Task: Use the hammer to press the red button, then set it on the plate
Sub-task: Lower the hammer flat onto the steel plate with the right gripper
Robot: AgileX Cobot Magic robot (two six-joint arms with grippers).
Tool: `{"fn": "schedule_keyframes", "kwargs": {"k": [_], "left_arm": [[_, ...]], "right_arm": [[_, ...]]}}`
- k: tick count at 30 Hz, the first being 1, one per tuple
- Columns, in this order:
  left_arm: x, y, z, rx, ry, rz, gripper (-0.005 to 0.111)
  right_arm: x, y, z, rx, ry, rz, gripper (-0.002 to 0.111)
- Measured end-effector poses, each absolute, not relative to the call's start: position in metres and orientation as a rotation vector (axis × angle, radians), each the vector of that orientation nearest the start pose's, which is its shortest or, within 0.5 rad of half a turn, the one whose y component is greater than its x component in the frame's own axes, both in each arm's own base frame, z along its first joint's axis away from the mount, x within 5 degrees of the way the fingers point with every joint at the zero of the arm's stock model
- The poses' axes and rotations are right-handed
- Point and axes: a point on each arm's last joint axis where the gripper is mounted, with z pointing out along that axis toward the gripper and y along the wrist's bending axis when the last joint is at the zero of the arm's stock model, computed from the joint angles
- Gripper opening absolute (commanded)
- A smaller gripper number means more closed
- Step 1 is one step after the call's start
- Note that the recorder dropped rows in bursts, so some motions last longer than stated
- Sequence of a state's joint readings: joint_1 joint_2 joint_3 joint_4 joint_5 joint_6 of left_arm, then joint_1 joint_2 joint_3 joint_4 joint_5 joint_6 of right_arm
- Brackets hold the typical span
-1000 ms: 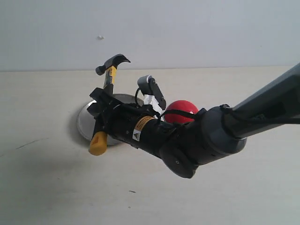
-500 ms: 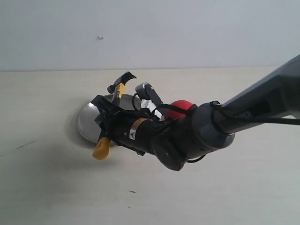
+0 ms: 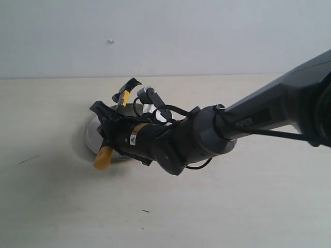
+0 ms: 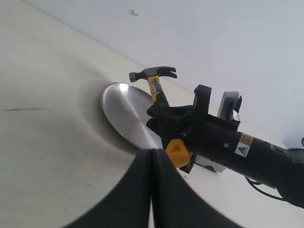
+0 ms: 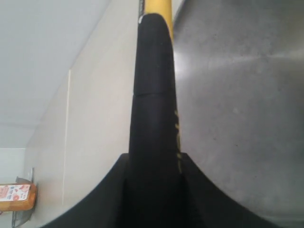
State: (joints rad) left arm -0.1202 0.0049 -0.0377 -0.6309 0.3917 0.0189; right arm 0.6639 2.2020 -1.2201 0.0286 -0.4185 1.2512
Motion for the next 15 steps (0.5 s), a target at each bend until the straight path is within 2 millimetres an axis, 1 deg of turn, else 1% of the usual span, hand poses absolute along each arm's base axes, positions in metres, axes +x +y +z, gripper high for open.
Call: {"fn": "schedule_keyframes", "kwargs": {"k": [3,7,15], "left_arm": [[0.0481,-0.0265,0.197,-0.244,1.805,-0.699,0.002],[0.0481,-0.0265,0.197,-0.244,1.805,-0.699,0.002],[0.0481,-0.0265,0.197,-0.244,1.805,-0.699,0.002]], "right_arm": [[0.3602,0.2806,0.0957,0.698,2.175,1.122,0.0],[0.365,0.2842,0.093,0.703,2.166,1.132,0.0],[0.3659,0.2849,0.0933,0.703,2.168,1.13,0.001]]}}
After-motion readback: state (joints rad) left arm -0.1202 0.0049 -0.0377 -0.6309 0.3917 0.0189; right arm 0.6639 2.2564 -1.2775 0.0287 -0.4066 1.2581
